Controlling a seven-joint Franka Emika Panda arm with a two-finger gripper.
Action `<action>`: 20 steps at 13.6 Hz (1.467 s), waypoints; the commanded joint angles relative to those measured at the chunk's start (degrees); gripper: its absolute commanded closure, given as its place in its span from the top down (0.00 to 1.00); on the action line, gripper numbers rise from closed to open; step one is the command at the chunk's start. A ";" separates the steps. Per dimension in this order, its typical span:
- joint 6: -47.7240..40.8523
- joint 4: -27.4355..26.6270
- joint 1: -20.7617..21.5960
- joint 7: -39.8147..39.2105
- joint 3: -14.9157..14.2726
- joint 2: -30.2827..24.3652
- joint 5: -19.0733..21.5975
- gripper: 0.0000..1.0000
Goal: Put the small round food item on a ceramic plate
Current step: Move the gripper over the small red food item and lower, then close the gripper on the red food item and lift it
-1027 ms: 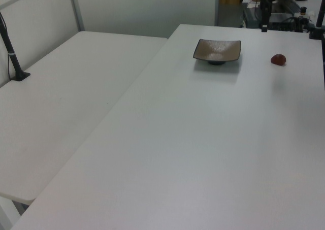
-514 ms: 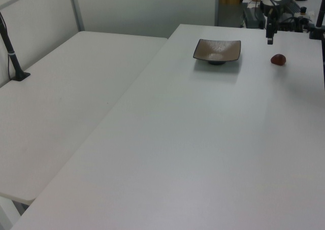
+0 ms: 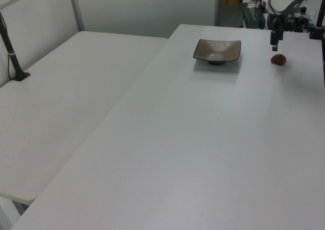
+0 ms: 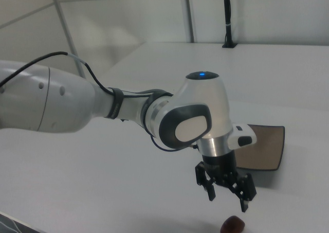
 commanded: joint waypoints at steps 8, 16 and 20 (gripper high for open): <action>5.06 -0.44 -2.04 0.05 0.38 7.12 0.27 1.00; 4.62 0.00 -2.84 -0.56 0.38 7.29 0.44 0.07; 4.35 2.98 -2.92 -0.30 0.81 6.94 0.62 0.11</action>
